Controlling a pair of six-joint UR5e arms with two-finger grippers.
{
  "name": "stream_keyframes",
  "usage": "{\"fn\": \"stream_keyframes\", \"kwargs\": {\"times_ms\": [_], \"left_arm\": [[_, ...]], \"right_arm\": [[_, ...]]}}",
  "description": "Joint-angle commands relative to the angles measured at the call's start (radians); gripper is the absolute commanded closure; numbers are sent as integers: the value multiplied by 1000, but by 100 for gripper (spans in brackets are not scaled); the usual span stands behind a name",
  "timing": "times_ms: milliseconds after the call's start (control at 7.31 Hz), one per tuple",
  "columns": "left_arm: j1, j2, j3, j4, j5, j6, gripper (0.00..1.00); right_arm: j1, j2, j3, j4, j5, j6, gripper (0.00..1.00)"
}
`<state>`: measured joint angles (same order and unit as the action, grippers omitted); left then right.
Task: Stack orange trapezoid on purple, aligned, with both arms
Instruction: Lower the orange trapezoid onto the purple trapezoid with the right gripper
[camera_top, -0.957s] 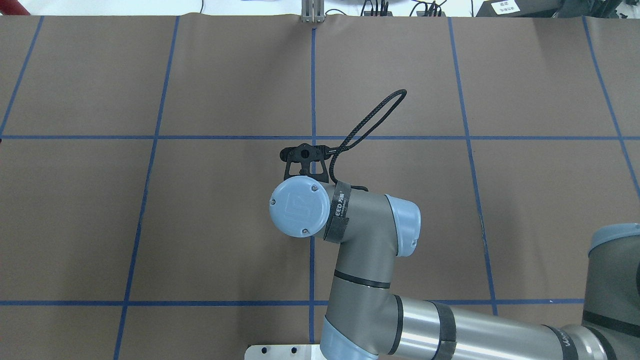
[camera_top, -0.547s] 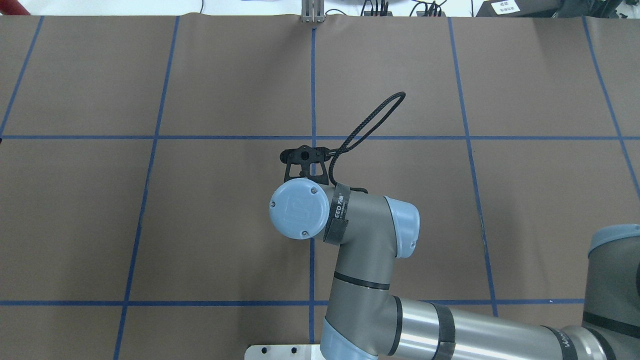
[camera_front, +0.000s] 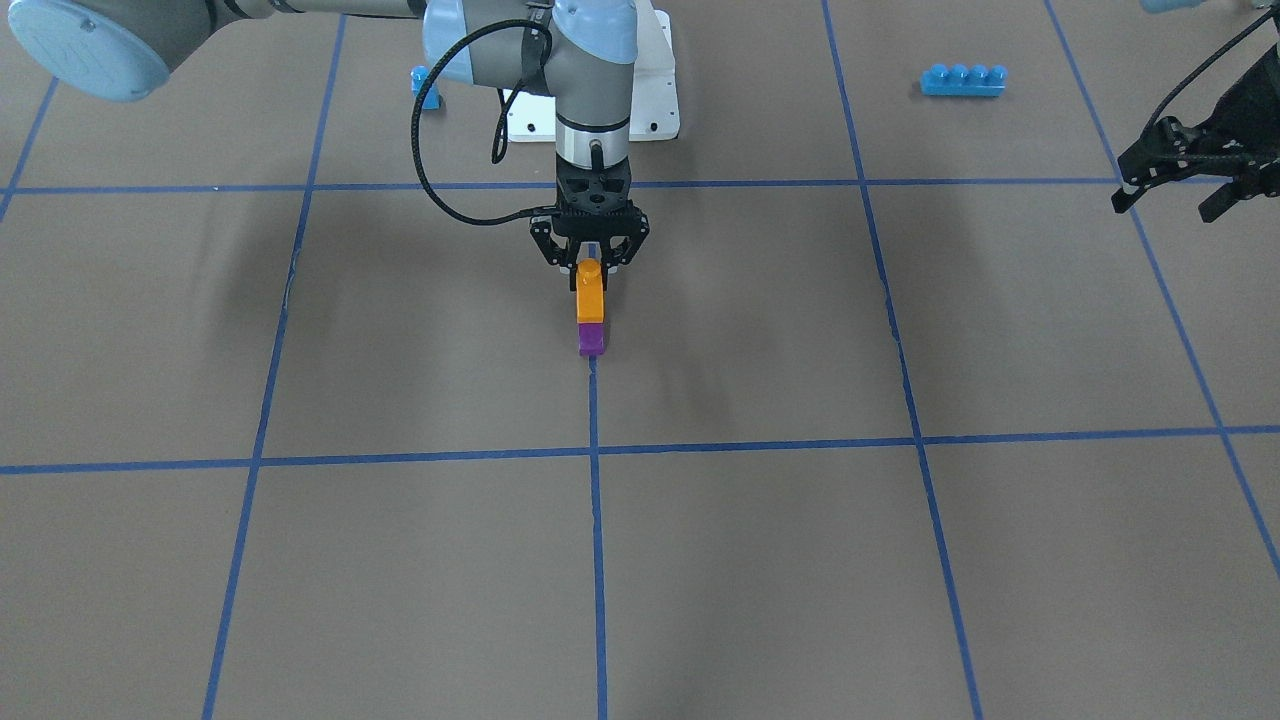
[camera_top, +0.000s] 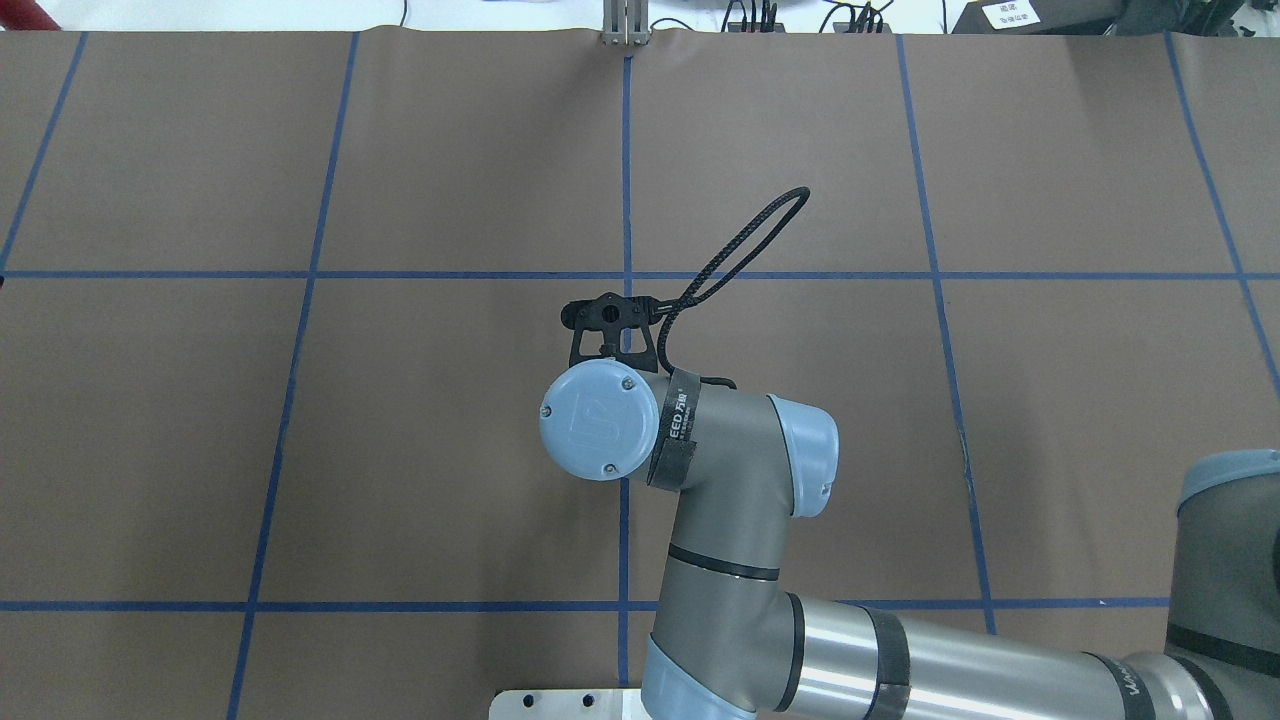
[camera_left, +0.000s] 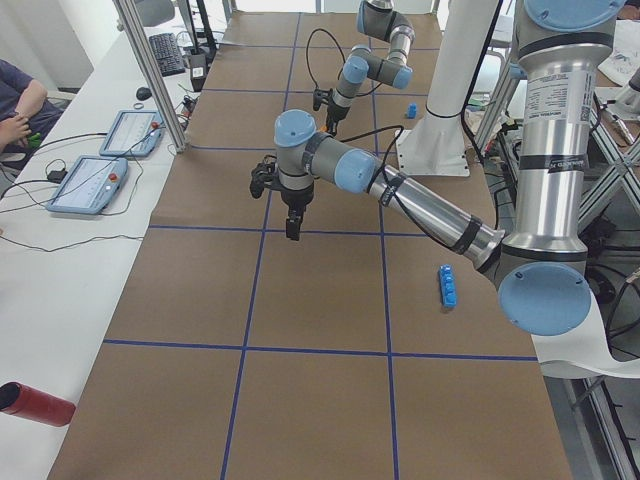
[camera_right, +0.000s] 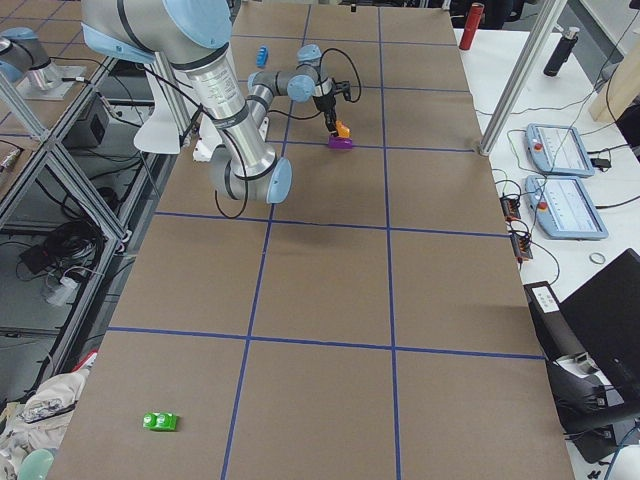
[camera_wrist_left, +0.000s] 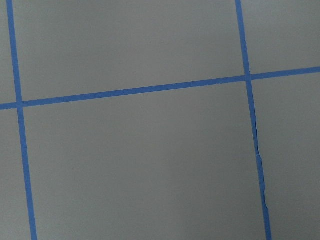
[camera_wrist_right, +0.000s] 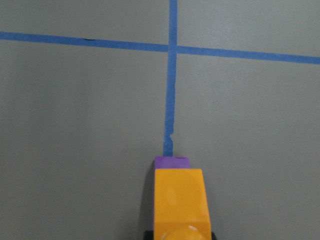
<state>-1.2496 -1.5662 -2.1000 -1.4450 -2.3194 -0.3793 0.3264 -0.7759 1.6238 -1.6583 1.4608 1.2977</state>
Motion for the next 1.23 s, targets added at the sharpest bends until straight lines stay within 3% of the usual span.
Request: {"fn": "stream_keyframes", "kwargs": {"times_ms": [0,410,821,1094], "left_arm": [[1,0,2,0,0,-1,0],[1,-2,12,-2,0,2,0],[3,-2,20,-3,0,2,0],[3,-2,20,-3,0,3,0]], "right_arm": [[14,4,13,2,-2,0,100],[16,0,85,2,-61,97,100],[-44,-34,84,2,-167,100,100],[-46,-40,82,2,-175,91,100]]}}
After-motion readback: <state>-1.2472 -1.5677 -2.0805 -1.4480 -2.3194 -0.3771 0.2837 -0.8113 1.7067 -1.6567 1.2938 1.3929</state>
